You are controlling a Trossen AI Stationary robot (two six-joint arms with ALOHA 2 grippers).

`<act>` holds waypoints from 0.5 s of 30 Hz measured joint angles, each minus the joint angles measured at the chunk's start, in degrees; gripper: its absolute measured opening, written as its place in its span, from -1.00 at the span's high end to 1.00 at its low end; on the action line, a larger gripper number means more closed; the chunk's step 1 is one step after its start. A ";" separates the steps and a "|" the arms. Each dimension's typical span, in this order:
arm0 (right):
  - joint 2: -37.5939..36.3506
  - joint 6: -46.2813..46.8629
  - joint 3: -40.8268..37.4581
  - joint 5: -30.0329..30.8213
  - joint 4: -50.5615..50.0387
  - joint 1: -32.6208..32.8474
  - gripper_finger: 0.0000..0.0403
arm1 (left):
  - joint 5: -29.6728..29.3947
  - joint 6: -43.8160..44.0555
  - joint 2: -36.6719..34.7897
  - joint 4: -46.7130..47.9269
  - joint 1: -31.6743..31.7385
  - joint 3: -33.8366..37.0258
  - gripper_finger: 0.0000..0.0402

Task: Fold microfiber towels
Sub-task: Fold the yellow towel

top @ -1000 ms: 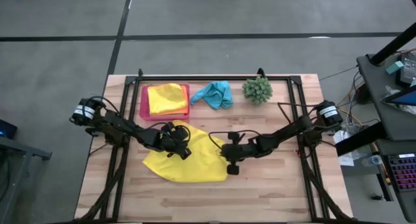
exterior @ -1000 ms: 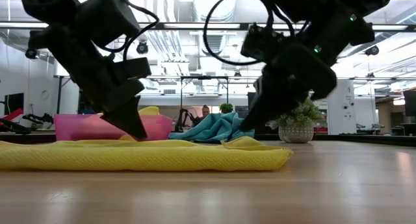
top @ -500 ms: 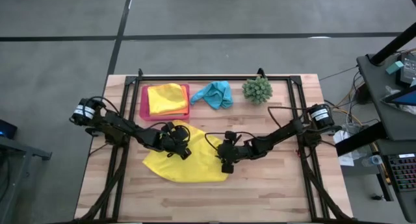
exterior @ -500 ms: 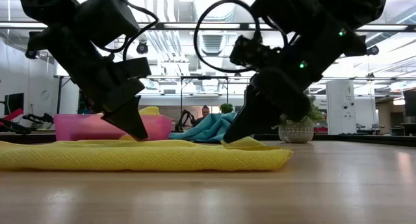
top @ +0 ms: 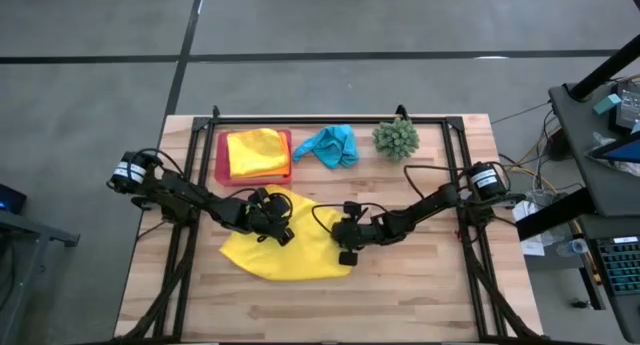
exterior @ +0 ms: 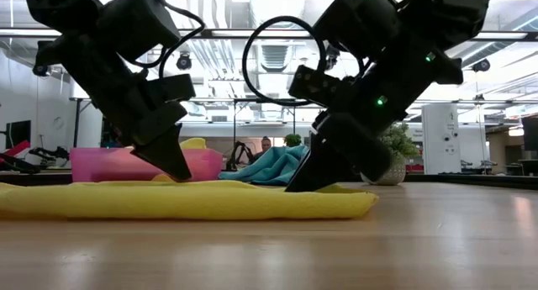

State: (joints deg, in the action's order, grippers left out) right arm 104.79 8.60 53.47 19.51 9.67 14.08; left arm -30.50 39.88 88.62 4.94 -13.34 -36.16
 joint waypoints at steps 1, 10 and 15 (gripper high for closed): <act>0.00 -0.45 0.00 0.00 -0.04 -0.04 0.61 | 0.00 0.00 0.00 0.02 0.00 0.00 0.48; -1.27 -2.69 -0.09 -0.42 -2.17 0.03 0.95 | -0.01 -0.01 1.28 0.99 0.00 0.01 0.48; -3.81 -2.51 -0.09 -0.39 -6.36 0.01 0.96 | -0.72 0.35 4.61 0.69 -0.04 -0.15 0.48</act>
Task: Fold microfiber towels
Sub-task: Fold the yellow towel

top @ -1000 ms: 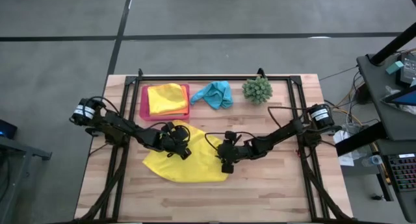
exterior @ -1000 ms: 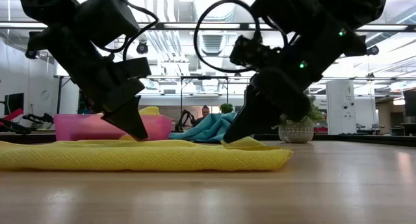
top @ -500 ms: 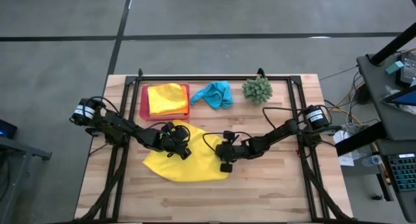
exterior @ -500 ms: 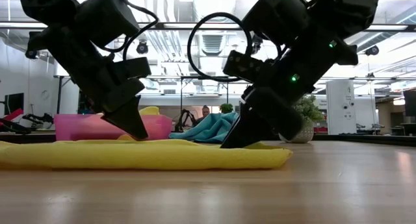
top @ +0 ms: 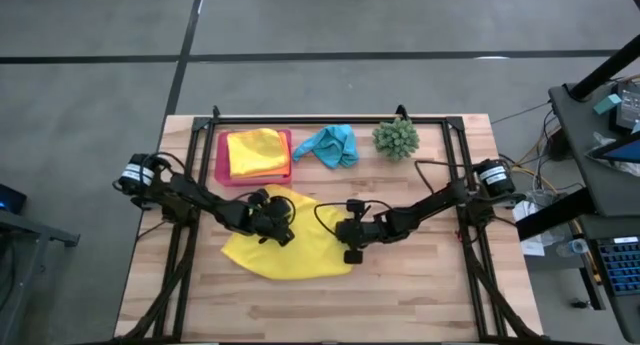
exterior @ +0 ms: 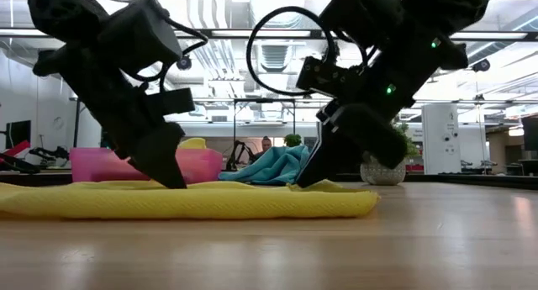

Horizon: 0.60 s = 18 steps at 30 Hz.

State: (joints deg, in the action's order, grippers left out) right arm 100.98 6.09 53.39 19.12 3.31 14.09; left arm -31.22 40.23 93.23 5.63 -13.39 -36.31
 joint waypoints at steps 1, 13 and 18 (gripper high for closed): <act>-0.69 0.25 0.00 0.15 -1.30 0.01 0.96 | -0.39 0.04 0.54 -0.15 0.00 -0.05 0.48; -2.82 14.15 2.14 -1.96 -3.97 -0.72 0.94 | 0.04 0.15 1.62 0.43 0.04 -0.09 0.48; -2.72 22.58 5.43 -3.64 -7.57 -1.10 0.75 | 0.04 0.13 1.66 -0.10 0.04 -0.14 0.48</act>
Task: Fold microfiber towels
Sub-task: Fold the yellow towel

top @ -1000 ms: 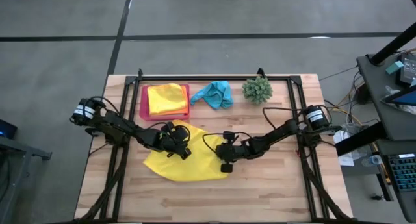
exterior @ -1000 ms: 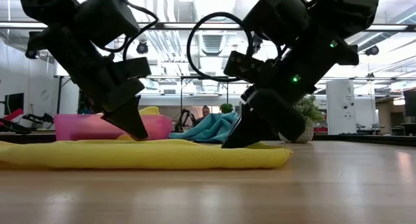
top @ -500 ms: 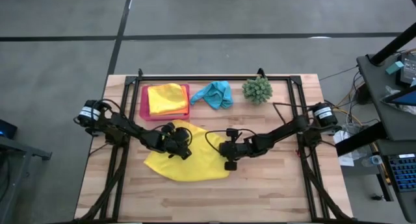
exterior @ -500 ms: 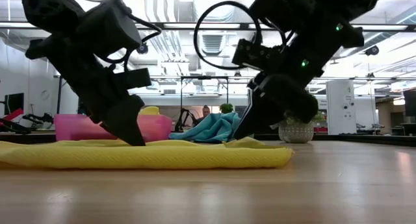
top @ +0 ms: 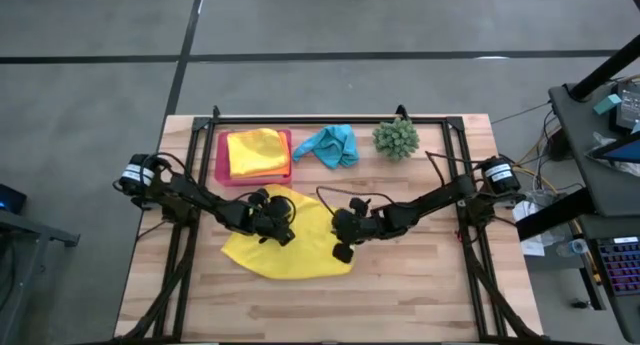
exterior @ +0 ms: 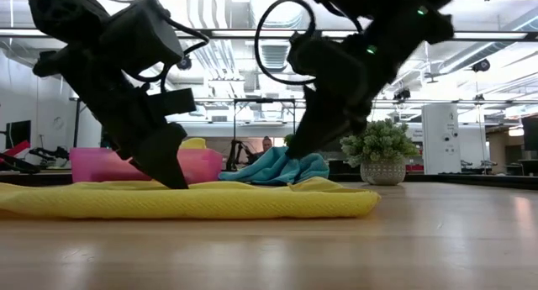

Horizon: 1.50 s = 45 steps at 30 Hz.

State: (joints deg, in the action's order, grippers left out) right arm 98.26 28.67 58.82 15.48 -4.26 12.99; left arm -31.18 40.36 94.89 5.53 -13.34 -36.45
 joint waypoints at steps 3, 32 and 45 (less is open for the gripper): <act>0.09 8.01 3.57 -0.11 -6.41 -0.72 0.58 | -0.02 -0.03 0.02 -0.34 0.00 -0.02 0.48; 18.59 13.33 30.68 -0.89 -42.61 -3.27 0.15 | -0.79 -0.20 0.09 -0.82 -0.04 -0.01 0.48; 18.28 13.33 30.70 -0.43 -50.16 -3.12 0.44 | -0.79 -0.17 0.11 -0.54 -0.04 0.10 0.48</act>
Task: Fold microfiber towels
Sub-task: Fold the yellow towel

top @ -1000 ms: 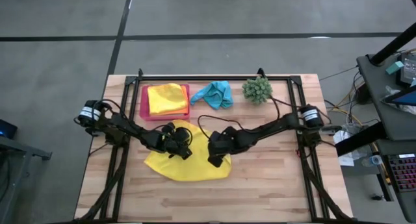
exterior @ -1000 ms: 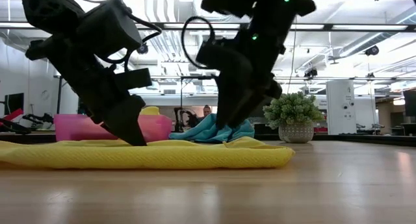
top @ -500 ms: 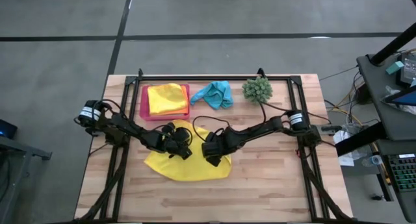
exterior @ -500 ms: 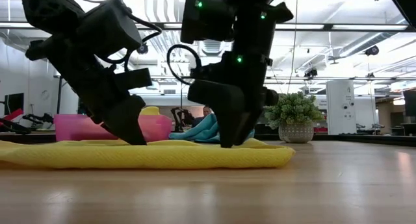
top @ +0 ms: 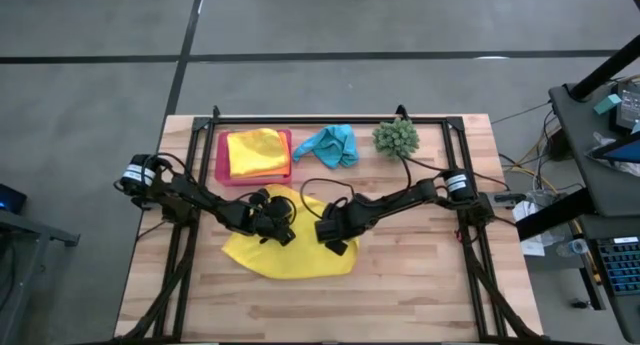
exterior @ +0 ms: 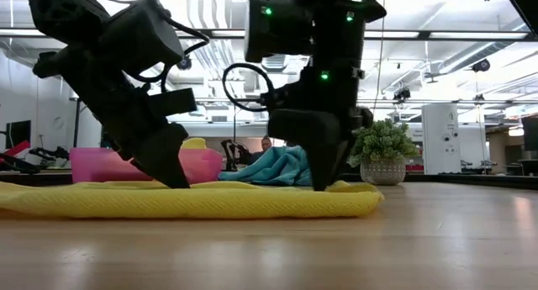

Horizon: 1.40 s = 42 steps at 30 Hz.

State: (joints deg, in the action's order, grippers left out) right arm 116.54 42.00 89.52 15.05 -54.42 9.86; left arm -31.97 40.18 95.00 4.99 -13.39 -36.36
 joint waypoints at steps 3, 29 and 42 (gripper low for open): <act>-0.05 0.00 0.00 0.00 -3.78 0.00 0.50 | 0.01 0.00 0.00 0.04 0.01 0.04 0.48; -18.47 -11.42 -11.46 6.47 -1.21 13.97 0.32 | 4.44 -6.63 -8.79 0.99 -1.30 -3.53 0.48; -20.51 -38.80 -34.01 7.06 47.24 22.25 0.46 | 4.00 -6.21 -10.91 -7.67 -8.94 -10.38 0.48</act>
State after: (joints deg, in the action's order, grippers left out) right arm 96.03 3.20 55.50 22.11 -7.18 32.12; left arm -27.97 33.98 84.09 -2.68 -22.33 -46.74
